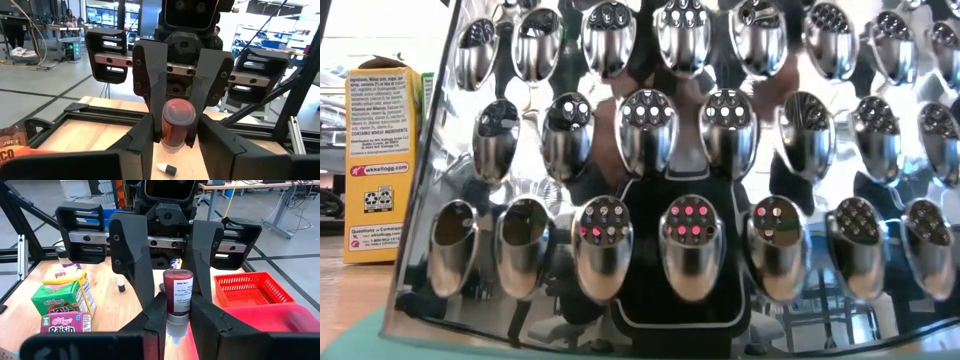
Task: Pick & Place Kitchen Items
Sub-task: Put the small red food coloring bottle into the red bin
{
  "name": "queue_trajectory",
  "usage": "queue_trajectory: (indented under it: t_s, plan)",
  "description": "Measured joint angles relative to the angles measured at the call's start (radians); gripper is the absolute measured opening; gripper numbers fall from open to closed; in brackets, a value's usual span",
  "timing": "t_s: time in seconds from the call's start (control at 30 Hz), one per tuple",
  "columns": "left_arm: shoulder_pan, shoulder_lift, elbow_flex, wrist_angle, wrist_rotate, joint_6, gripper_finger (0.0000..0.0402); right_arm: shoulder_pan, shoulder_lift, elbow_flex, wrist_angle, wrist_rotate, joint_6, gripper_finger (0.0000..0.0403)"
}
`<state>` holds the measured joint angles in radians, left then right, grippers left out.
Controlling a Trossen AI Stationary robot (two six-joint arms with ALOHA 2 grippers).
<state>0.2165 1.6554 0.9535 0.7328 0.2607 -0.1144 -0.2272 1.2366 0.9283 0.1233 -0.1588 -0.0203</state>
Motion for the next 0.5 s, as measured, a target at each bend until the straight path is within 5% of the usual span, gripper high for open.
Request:
queue_trajectory:
  t_s: [0.5]
  plan:
    - [0.001,0.000,-0.001,-0.002,0.043,-0.003,0.0105,0.000,0.000,0.000,-0.049,0.001,-0.003,0.0057]
